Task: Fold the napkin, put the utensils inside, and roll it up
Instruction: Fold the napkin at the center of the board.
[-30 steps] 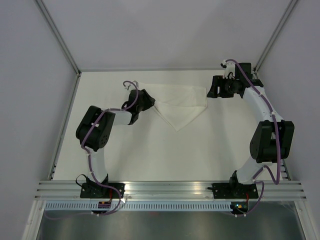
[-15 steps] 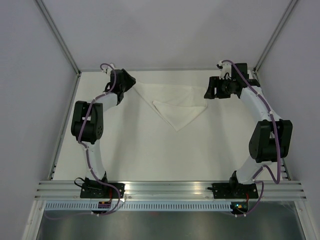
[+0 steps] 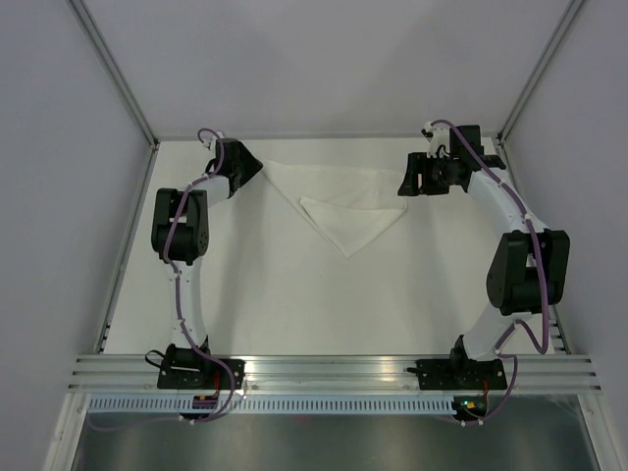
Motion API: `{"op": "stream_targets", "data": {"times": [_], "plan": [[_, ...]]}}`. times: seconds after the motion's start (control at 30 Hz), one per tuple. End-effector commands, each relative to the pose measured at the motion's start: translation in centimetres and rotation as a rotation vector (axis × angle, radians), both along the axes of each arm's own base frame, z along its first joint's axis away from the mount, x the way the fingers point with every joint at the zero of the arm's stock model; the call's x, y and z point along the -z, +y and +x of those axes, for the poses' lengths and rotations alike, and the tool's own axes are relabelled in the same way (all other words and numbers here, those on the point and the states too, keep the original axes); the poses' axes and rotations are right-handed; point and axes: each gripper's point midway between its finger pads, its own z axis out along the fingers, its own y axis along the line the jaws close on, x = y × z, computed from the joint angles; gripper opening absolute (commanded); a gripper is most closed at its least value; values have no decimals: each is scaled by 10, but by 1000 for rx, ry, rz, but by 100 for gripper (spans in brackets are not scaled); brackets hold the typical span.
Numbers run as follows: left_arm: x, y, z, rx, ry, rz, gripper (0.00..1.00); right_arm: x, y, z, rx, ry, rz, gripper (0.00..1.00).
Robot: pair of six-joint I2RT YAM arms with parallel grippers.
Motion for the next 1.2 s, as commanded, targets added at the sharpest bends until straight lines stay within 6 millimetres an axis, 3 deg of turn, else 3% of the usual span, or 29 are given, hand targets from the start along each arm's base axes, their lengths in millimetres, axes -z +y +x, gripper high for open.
{"op": "stream_targets", "data": {"times": [0.0,0.33,0.47,0.6,0.63,0.77,0.93,1.03,1.1,1.17], "plan": [[-8,-9,10,24,-20,-54,60,-9,4,5,-6,-15,6,72],[9,-11,22,-6,-4,-101,51,-6,4,5,-4,-7,0,70],[6,-12,29,-16,-13,-116,47,-6,4,5,-2,-7,-3,69],[11,-14,31,-20,3,-134,41,-5,3,6,0,-8,-5,69],[12,-14,31,-22,4,-136,35,-5,4,6,-2,-8,-7,69],[14,-13,25,-23,13,-140,20,-5,4,6,-2,-6,-6,69],[2,-9,18,-24,-29,-140,5,-2,6,4,-5,2,-7,69],[3,-2,0,-38,-34,-149,2,-2,8,4,-10,3,-7,68],[-9,4,-6,-47,-57,-153,2,0,9,3,-13,11,-7,68],[-5,12,-15,-60,-50,-152,2,0,9,3,-35,-2,-23,69]]}}
